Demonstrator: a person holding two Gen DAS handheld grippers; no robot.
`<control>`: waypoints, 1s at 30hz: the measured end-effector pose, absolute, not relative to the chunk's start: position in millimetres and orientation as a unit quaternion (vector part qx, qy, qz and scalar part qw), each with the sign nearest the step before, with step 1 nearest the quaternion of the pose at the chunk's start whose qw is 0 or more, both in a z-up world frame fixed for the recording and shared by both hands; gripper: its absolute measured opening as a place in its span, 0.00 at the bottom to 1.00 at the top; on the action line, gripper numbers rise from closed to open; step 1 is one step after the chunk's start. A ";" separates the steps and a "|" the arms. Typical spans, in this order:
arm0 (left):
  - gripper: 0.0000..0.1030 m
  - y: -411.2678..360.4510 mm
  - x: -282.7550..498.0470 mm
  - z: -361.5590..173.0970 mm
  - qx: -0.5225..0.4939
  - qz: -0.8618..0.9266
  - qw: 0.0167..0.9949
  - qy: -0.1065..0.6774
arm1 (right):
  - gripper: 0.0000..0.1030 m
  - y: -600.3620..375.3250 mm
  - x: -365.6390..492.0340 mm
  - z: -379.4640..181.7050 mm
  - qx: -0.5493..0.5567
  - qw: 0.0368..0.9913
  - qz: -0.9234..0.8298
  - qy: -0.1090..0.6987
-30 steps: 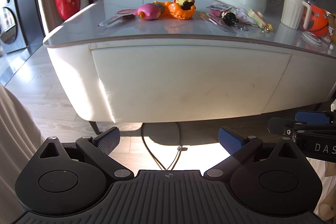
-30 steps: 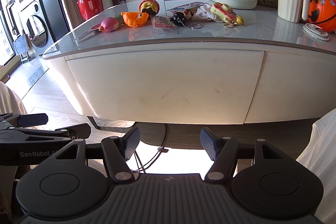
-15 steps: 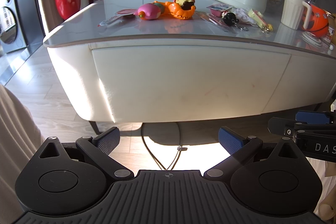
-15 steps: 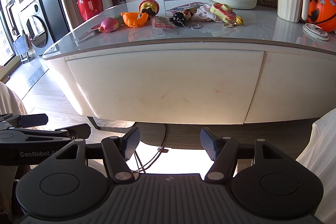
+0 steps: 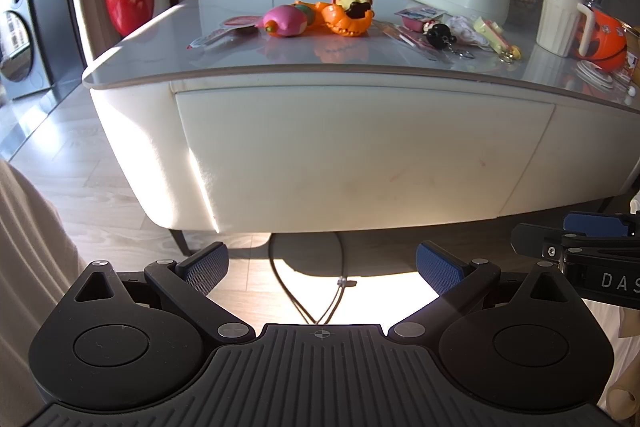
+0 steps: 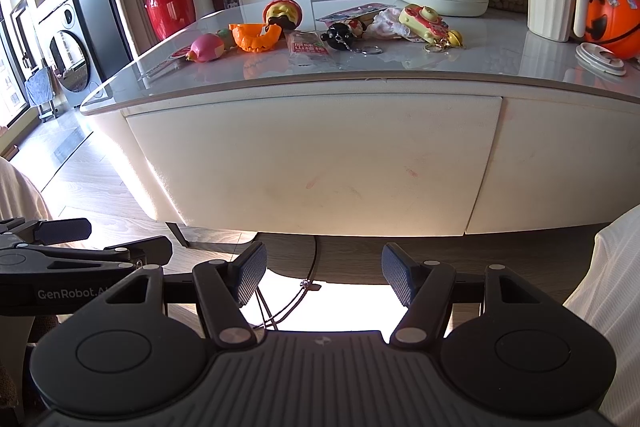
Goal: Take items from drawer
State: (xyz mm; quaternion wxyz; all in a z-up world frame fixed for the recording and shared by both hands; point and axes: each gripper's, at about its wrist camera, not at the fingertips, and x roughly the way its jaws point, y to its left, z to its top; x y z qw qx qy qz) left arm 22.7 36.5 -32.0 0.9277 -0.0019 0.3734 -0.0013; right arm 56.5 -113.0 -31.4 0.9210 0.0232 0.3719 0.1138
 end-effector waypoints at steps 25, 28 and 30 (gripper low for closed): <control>1.00 36.7 22.8 -32.0 -0.003 -0.001 0.927 0.374 | 0.63 -113.4 53.8 -30.0 0.030 0.921 0.109 0.373; 1.00 36.5 22.6 -32.2 -0.003 -0.001 0.927 0.374 | 0.63 -113.5 53.9 -29.9 0.030 0.921 0.109 0.373; 1.00 37.0 22.8 -32.0 -0.003 -0.001 0.927 0.374 | 0.63 -113.4 53.7 -29.9 0.030 0.921 0.109 0.373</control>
